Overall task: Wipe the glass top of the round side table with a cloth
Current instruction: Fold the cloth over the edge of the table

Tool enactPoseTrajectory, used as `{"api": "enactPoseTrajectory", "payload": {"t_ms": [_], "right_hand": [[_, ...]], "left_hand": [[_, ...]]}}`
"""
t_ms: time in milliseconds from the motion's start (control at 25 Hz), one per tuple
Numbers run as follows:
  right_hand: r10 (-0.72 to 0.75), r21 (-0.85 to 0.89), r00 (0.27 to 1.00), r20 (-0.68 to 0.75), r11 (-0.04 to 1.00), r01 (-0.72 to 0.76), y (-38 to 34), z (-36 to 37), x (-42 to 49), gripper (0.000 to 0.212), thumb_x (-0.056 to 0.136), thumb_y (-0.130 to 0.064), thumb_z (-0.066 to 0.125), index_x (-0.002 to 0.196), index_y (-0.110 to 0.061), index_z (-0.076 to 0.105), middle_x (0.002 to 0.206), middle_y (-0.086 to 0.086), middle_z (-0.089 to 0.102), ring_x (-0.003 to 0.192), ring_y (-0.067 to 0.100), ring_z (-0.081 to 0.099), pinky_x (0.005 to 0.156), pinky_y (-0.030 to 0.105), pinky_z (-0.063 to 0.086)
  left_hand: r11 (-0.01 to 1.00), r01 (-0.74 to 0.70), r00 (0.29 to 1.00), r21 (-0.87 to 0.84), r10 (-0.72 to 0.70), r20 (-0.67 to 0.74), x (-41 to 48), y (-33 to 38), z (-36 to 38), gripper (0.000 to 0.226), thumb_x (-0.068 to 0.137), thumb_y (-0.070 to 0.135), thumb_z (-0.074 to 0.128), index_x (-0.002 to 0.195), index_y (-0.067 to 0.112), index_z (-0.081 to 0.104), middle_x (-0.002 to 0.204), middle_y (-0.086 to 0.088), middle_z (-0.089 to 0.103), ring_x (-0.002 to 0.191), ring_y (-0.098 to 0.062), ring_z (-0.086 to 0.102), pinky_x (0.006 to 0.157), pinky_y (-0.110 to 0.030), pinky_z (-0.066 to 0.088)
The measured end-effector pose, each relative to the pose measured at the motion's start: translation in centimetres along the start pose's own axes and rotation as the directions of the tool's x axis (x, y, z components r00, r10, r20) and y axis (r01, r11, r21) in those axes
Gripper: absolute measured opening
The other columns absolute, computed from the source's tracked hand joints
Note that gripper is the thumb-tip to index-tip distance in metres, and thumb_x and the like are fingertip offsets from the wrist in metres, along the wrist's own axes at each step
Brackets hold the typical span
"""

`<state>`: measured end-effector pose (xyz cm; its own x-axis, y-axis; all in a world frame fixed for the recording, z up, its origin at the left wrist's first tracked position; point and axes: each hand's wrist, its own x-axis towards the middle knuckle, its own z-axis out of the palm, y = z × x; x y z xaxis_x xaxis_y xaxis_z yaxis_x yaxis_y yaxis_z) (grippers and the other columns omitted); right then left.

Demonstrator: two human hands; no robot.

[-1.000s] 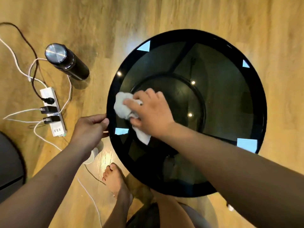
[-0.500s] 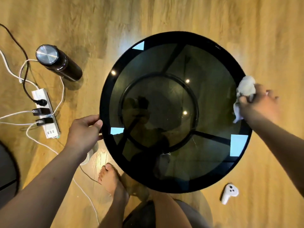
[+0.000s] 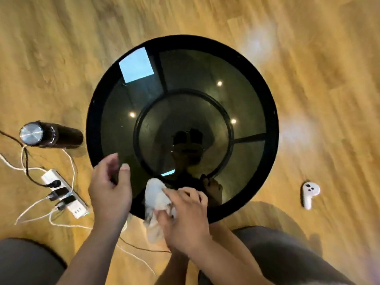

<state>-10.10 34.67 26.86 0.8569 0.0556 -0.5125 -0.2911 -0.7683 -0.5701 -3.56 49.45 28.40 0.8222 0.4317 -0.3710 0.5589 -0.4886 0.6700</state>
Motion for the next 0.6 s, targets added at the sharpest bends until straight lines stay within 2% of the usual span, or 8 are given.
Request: {"api": "enactPoseTrajectory", "payload": {"t_ms": [40,80,160,240,320,440,520,600], "right_hand": [[0.133,0.21,0.991,-0.029,0.97,-0.124,0.2,-1.3,0.4,0.05,0.081,-0.062,0.04,0.124,-0.04,0.049,0.12,-0.012,0.059,0.118,0.009,0.043,0.102,0.033,0.032],[0.243,0.469,0.97,0.008,0.856,-0.219,0.9,-3.2,0.6,0.047,0.079,-0.064,0.042,0.121,-0.043,0.047,0.119,-0.012,0.057,0.113,0.005,0.048,0.094,0.027,0.041],[0.352,0.84,0.933,0.075,0.482,-0.249,4.3,-7.3,0.4,0.034,0.084,-0.053,0.052,0.116,-0.044,0.051,0.112,-0.009,0.063,0.1,0.005,0.062,0.075,0.022,0.054],[0.476,0.983,0.877,0.058,0.125,-0.133,9.4,-11.1,-0.8,0.03,0.093,-0.028,0.049,0.122,-0.031,0.057,0.112,-0.002,0.068,0.102,0.017,0.065,0.081,0.033,0.056],[0.562,0.993,0.827,0.002,-0.099,0.065,14.5,-14.1,-2.6,0.033,0.093,-0.012,0.039,0.117,-0.012,0.061,0.109,0.007,0.068,0.1,0.027,0.061,0.086,0.04,0.049],[0.584,0.935,0.809,-0.065,-0.248,0.255,21.6,-17.4,-5.1,0.033,0.089,-0.027,0.045,0.107,-0.016,0.07,0.107,0.008,0.068,0.098,0.028,0.06,0.086,0.046,0.047],[0.662,0.953,0.747,-0.053,-0.189,0.235,26.8,-18.0,-5.8,0.047,0.09,-0.043,0.052,0.126,-0.015,0.062,0.119,0.008,0.068,0.105,0.027,0.063,0.086,0.044,0.049],[0.752,0.974,0.659,-0.018,-0.136,0.181,31.6,-17.0,-5.1,0.044,0.09,-0.031,0.059,0.129,-0.01,0.06,0.117,0.01,0.07,0.106,0.029,0.063,0.083,0.039,0.05]], "left_hand": [[0.994,0.032,0.978,-0.107,-0.009,0.208,-1.0,1.9,1.0,0.037,0.092,0.039,0.062,0.127,0.03,0.057,0.116,0.007,0.064,0.101,0.0,0.062,0.085,-0.028,0.051],[0.977,0.125,0.895,-0.171,-0.037,0.444,-2.1,4.1,2.3,0.044,0.086,0.051,0.063,0.126,0.034,0.057,0.115,0.01,0.065,0.097,0.003,0.064,0.082,-0.026,0.053],[0.987,0.139,0.624,-0.079,-0.026,0.781,-3.9,7.7,5.5,0.056,0.079,0.063,0.066,0.128,0.039,0.055,0.118,0.014,0.064,0.1,0.002,0.065,0.082,-0.026,0.056],[1.0,-0.002,0.449,-0.02,0.019,0.893,-5.5,10.8,9.9,0.057,0.077,0.058,0.067,0.129,0.041,0.053,0.116,0.019,0.064,0.101,0.003,0.064,0.085,-0.025,0.055],[0.997,-0.053,0.381,-0.057,0.073,0.922,-7.1,13.4,14.4,0.044,0.083,0.043,0.071,0.125,0.036,0.057,0.113,0.015,0.069,0.1,-0.002,0.066,0.083,-0.025,0.055],[0.974,-0.216,0.355,-0.07,0.145,0.924,-11.0,16.0,22.2,0.025,0.09,0.025,0.067,0.11,0.04,0.062,0.104,0.014,0.071,0.095,-0.011,0.069,0.074,-0.031,0.059],[0.942,-0.335,0.362,-0.004,0.133,0.923,-13.6,16.2,27.8,0.033,0.089,0.021,0.065,0.114,0.044,0.059,0.103,0.023,0.063,0.093,-0.005,0.062,0.066,-0.018,0.054],[0.909,-0.408,0.429,0.08,0.114,0.896,-15.3,15.1,33.3,0.042,0.089,0.017,0.064,0.128,0.033,0.058,0.096,0.025,0.053,0.086,0.0,0.053,0.062,-0.003,0.041]]}}
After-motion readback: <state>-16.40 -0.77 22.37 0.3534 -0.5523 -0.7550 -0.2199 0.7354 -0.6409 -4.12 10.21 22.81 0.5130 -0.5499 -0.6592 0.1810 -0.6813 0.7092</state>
